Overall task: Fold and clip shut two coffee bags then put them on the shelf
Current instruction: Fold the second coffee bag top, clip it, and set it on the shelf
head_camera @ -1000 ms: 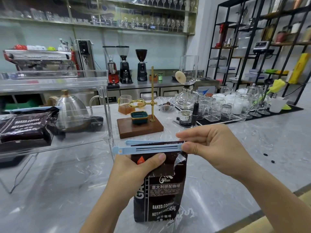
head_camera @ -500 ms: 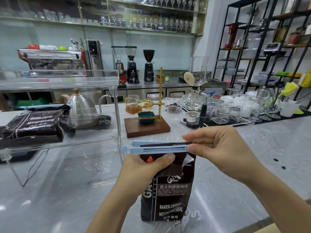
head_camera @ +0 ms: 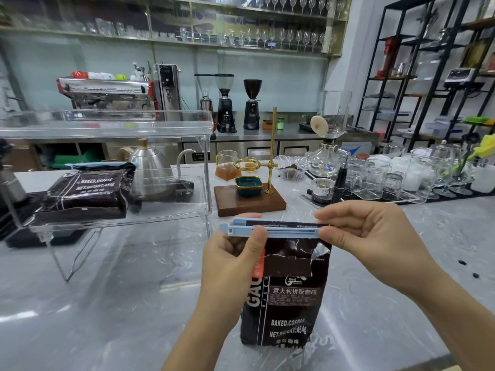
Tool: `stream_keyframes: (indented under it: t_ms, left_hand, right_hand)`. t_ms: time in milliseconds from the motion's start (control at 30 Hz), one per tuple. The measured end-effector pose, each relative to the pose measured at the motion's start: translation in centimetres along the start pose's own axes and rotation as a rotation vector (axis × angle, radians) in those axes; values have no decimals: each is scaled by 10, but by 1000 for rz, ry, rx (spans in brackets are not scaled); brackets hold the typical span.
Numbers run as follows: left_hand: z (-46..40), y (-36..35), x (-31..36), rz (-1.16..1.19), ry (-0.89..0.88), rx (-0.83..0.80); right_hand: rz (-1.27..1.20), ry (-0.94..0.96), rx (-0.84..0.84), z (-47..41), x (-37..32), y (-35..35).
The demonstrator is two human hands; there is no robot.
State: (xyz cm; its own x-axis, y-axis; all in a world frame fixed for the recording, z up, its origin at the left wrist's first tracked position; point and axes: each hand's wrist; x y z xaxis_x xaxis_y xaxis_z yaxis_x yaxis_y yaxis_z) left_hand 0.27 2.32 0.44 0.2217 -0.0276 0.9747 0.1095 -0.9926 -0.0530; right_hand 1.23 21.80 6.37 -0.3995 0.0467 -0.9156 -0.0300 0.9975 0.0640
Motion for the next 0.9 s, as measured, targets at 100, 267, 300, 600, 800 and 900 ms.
stream_keyframes:
  t_ms: [100,267,300,600,800,900]
  left_hand:
    - [1,1,4,164,6,33]
    - [4,1,10,257,7,19]
    - [4,2,11,261,11,20]
    - [3,6,11,260,36,5]
    - [1,8,12,267,74,-6]
    - [0,8,12,281,95,-8]
  right_hand:
    - [1,-2,5,0,1,0]
    - [1,4,-3,1,1,-1]
    - [2,5,-3,1,1,-1]
    - [-3,5,1,1,3,-2]
    - [-4,4,-6,2,3,-1]
    - [-19,2,-5,2,4,-1]
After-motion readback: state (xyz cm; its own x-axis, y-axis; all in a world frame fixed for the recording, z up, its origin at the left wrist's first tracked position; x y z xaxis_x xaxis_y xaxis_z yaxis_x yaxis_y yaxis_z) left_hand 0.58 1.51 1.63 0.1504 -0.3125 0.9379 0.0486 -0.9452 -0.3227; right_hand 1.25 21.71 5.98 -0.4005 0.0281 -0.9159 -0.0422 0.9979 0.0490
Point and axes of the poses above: each hand's wrist, its own z-axis away from the middle knuckle, its own y-axis out of the back of the hand, x = y × z, and after that the axes turned 13 degrees about -z, right-handed
